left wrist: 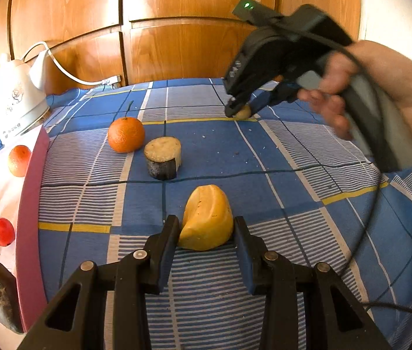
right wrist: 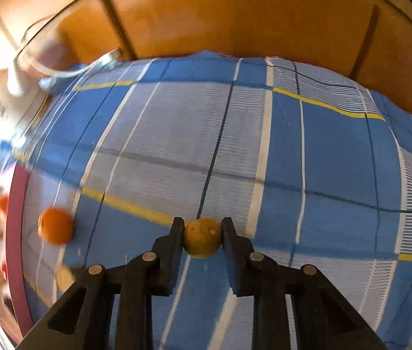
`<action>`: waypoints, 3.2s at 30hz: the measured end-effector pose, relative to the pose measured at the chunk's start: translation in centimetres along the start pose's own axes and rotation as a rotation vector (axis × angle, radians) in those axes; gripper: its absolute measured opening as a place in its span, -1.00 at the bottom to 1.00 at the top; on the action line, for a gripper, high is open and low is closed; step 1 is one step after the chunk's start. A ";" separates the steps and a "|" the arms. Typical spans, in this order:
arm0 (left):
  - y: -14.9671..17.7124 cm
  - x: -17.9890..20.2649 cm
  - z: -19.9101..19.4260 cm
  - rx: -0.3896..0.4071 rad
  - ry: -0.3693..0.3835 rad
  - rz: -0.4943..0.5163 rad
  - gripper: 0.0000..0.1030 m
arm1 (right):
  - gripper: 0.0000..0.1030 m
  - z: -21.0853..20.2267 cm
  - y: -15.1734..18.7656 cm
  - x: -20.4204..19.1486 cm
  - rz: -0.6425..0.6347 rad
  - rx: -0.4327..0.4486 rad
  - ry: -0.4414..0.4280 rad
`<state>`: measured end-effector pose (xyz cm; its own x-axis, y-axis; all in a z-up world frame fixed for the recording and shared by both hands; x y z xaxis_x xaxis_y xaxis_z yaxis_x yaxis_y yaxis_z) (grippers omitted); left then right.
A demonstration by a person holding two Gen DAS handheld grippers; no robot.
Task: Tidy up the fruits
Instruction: 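Grasp the yellow wedge with the left tool while the right tool grasps the small orange fruit, then carry the yellow wedge into the tray and open the left tool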
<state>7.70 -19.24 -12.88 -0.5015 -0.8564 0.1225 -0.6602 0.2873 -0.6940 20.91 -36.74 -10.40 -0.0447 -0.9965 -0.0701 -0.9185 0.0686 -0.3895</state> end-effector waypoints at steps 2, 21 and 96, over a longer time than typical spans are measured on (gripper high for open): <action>0.0 0.0 0.0 0.001 0.001 -0.001 -0.25 | -0.50 -0.9 1.3 -0.2 -0.034 -0.010 -0.011; -0.4 -0.4 -1.3 -0.121 -0.008 -0.070 -0.30 | -0.49 -2.2 8.6 -0.8 -0.154 -0.020 -0.077; -6.6 -19.6 -5.0 -0.060 -0.197 -0.458 -0.46 | -0.47 -1.9 9.0 -4.1 -0.295 -0.032 0.020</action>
<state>19.04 -2.20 -7.17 -0.0418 -0.9634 0.2649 -0.8215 -0.1178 -0.5579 12.13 -32.08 -11.90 0.2186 -0.9739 0.0604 -0.9048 -0.2255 -0.3611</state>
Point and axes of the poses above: each gripper's, at about its wrist camera, not at the fingertips, and z roughly the way its jaws point, x to its right, y to its underside, the point moved 3 cm from there along z, roughly the way its jaws point, and after that the axes turned 7 degrees about -z, right-handed, at the moved point
